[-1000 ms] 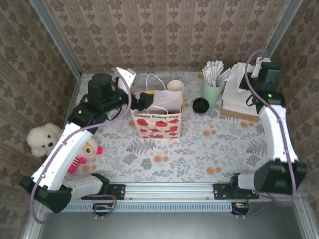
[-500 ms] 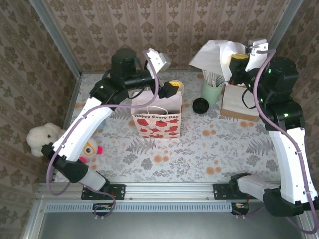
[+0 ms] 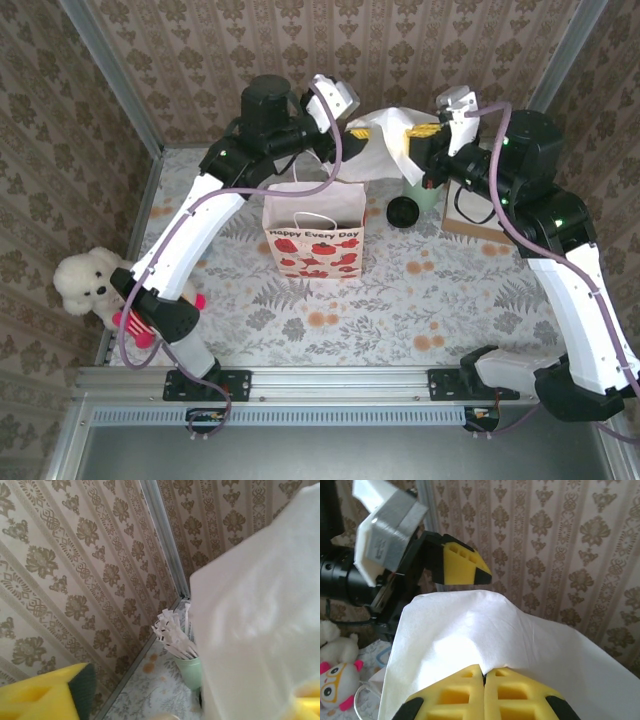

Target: Pack the takeout coffee

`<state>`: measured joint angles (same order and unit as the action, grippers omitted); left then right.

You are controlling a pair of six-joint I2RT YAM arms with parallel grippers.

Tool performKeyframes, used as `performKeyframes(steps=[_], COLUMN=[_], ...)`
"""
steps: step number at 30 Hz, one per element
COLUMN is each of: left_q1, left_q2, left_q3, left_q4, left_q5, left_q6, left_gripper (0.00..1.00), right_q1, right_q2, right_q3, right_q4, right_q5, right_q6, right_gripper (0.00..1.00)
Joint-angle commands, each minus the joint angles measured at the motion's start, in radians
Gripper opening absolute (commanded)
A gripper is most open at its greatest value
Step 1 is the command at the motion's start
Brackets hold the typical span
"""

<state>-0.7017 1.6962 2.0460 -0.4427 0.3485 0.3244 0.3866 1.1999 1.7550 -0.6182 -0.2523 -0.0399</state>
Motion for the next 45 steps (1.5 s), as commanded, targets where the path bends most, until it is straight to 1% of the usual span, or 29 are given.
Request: performKeyframes(steps=[1,2,4,6,8,9,11,13,14,15,17,21,23,24,25,27,28,29,30,31,36,39,42,45], left_q1=[0.016,0.021,0.032,0.049,0.068,0.076,0.082,0.081,0.080,0.081,0.080,0.080,0.081,0.083,0.086,0.095,0.098,0.103,0.106,0.108,0.121,0.123,0.123,0.123], left_q2=[-0.010,-0.016,-0.038,-0.058,-0.077,-0.087,-0.096,-0.102,-0.103,-0.105,-0.107,-0.103,-0.109,-0.113,-0.118,-0.127,-0.128,-0.131,-0.132,-0.134,-0.149,-0.156,-0.163,-0.174], left_q3=[0.011,0.002,-0.028,-0.063,-0.091,-0.102,-0.114,-0.122,-0.125,-0.131,-0.138,-0.132,-0.139,-0.147,-0.154,-0.162,-0.163,-0.161,-0.159,-0.159,-0.168,-0.163,-0.145,-0.140], left_q4=[-0.011,-0.014,-0.017,-0.009,0.003,0.004,0.003,-0.014,-0.017,-0.014,0.007,0.018,0.036,0.054,0.069,0.103,0.111,0.115,0.114,0.113,0.068,0.033,-0.006,-0.035], left_q5=[0.073,0.097,0.101,0.106,0.124,0.143,0.178,0.218,0.230,0.236,0.236,0.243,0.215,0.199,0.191,0.191,0.200,0.213,0.223,0.227,0.288,0.376,0.443,0.482], left_q6=[0.002,-0.003,-0.017,-0.033,-0.057,-0.067,-0.071,-0.048,-0.038,-0.035,-0.042,-0.039,-0.051,-0.064,-0.075,-0.104,-0.113,-0.115,-0.112,-0.106,-0.025,0.023,0.064,0.102], left_gripper=[0.43,0.35,0.24,0.22,0.28,0.37,0.47,0.51,0.49,0.46,0.37,0.16,0.11,0.08,0.06,0.03,0.03,0.02,0.02,0.02,0.00,0.00,0.00,0.00], right_q1=[0.018,0.021,0.028,0.031,0.034,0.035,0.037,0.040,0.041,0.043,0.043,0.044,0.045,0.045,0.046,0.046,0.046,0.046,0.046,0.046,0.044,0.038,0.034,0.030], right_q2=[0.003,0.004,-0.001,-0.012,-0.024,-0.028,-0.031,-0.028,-0.027,-0.025,-0.023,-0.028,-0.036,-0.046,-0.059,-0.085,-0.091,-0.094,-0.095,-0.099,-0.132,-0.082,0.023,0.124], right_q3=[0.029,0.029,0.024,0.016,0.009,0.007,0.005,0.007,0.010,0.012,0.014,0.006,-0.006,-0.022,-0.045,-0.095,-0.108,-0.110,-0.105,-0.099,-0.066,-0.017,0.096,0.214], right_q4=[-0.022,-0.026,-0.032,-0.031,-0.026,-0.026,-0.020,-0.013,-0.012,-0.010,-0.009,-0.018,-0.030,-0.037,-0.043,-0.088,-0.114,-0.151,-0.186,-0.205,-0.182,-0.185,-0.254,-0.331], right_q5=[-0.016,-0.008,0.001,0.002,-0.001,-0.002,-0.005,-0.018,-0.023,-0.029,-0.036,-0.042,-0.052,-0.078,-0.115,-0.231,-0.250,-0.241,-0.214,-0.190,0.011,0.110,0.110,0.084], right_q6=[-0.035,-0.038,-0.039,-0.037,-0.035,-0.033,-0.028,-0.025,-0.023,-0.024,-0.026,-0.036,-0.059,-0.081,-0.105,-0.178,-0.200,-0.221,-0.238,-0.251,-0.295,-0.366,-0.431,-0.502], right_gripper=[0.00,0.00,0.00,0.00,0.00,0.00,0.00,0.00,0.00,0.00,0.00,0.00,0.00,0.02,0.10,0.44,0.58,0.76,0.90,1.00,1.00,1.00,1.00,1.00])
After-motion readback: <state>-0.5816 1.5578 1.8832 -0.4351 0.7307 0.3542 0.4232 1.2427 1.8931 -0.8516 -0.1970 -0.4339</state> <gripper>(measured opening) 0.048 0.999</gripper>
